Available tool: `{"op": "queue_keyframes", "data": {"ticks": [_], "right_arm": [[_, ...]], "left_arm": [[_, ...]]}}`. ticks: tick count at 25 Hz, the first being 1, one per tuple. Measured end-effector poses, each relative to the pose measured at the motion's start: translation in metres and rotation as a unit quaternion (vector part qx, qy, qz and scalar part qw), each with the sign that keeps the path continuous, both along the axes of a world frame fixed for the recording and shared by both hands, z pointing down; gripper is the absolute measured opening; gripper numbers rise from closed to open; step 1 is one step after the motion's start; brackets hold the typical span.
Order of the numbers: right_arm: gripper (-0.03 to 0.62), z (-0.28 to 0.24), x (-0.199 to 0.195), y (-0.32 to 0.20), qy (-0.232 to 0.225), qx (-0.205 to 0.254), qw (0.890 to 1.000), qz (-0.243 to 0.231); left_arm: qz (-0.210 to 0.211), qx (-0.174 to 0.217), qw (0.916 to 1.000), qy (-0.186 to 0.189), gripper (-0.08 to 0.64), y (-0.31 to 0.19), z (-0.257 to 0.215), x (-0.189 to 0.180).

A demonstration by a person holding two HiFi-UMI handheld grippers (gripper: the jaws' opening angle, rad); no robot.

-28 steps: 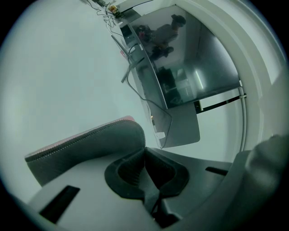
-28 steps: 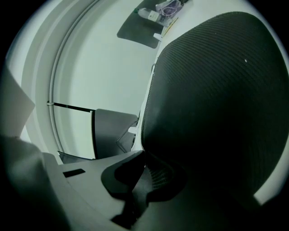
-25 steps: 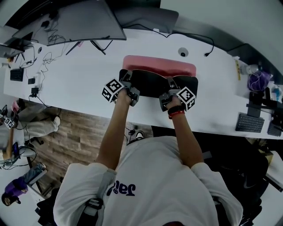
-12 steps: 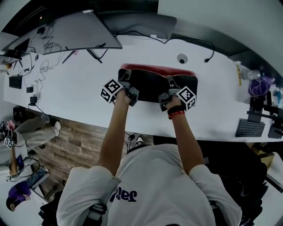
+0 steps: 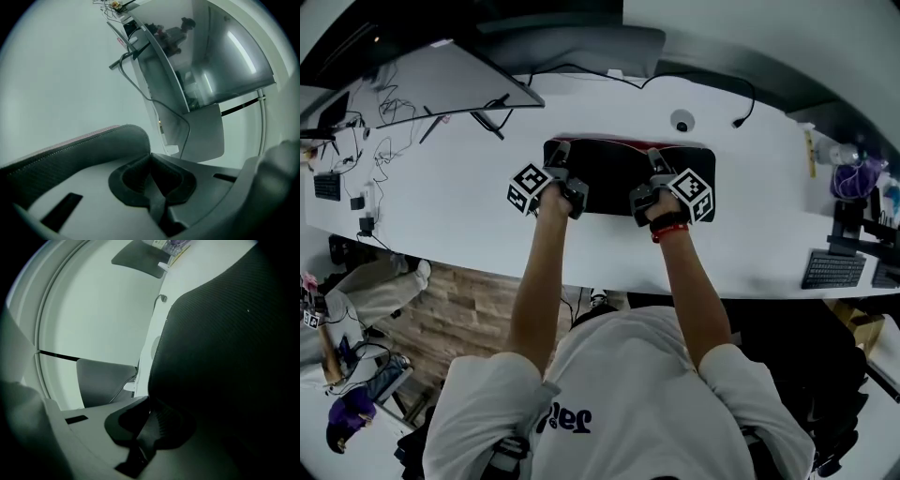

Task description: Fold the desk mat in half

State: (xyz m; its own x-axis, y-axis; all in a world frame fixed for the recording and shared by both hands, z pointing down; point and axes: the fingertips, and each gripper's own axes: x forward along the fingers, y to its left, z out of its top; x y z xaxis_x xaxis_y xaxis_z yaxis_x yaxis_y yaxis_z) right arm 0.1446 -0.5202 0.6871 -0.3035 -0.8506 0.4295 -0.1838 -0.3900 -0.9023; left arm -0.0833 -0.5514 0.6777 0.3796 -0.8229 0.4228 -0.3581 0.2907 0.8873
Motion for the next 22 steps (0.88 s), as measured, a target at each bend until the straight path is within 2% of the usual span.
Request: {"op": "queue_keyframes", "data": {"ticks": [13, 22], "right_arm": [[0.075, 0.006, 0.0, -0.007, 0.003, -0.009, 1.0, 0.002], [0.075, -0.005, -0.006, -0.006, 0.016, 0.02, 0.999, -0.027]], "left_arm": [[0.002, -0.004, 0.9998, -0.019, 0.031, -0.007, 0.01, 0.004], [0.029, 0.026, 0.9978, -0.054, 0.031, -0.002, -0.005, 0.012]]}}
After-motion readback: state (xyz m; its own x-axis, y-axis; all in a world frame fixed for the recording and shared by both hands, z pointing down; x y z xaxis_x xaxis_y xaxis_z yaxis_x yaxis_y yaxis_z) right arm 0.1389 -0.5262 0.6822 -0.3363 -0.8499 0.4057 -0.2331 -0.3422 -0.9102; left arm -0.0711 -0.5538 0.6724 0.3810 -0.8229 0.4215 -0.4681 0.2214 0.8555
